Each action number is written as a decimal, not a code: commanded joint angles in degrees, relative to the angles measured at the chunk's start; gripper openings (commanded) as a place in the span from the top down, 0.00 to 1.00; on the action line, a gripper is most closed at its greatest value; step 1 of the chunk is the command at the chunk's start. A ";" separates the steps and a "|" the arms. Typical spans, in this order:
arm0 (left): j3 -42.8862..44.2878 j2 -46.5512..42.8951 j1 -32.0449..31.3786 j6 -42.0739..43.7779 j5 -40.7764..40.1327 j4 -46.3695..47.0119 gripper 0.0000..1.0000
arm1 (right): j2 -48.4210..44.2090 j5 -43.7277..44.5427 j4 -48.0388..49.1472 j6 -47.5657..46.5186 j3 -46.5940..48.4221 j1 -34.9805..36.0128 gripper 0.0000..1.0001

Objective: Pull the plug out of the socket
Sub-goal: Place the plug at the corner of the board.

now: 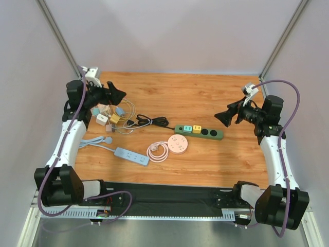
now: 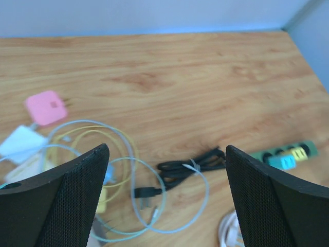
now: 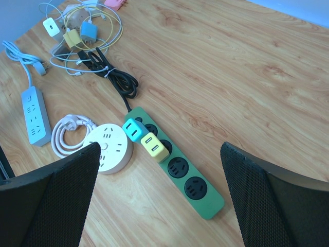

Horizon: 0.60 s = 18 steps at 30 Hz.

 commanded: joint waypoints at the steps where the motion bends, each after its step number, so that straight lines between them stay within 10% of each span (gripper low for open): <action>1: 1.58 -0.22 -6.80 3.67 8.98 -2.74 0.00 | 0.10 -1.11 -0.47 -3.17 0.70 -0.22 0.00; 18: 1.75 3.46 -31.69 24.06 -0.07 -12.50 0.00 | 0.01 -3.22 -2.59 -6.51 0.87 -0.22 0.00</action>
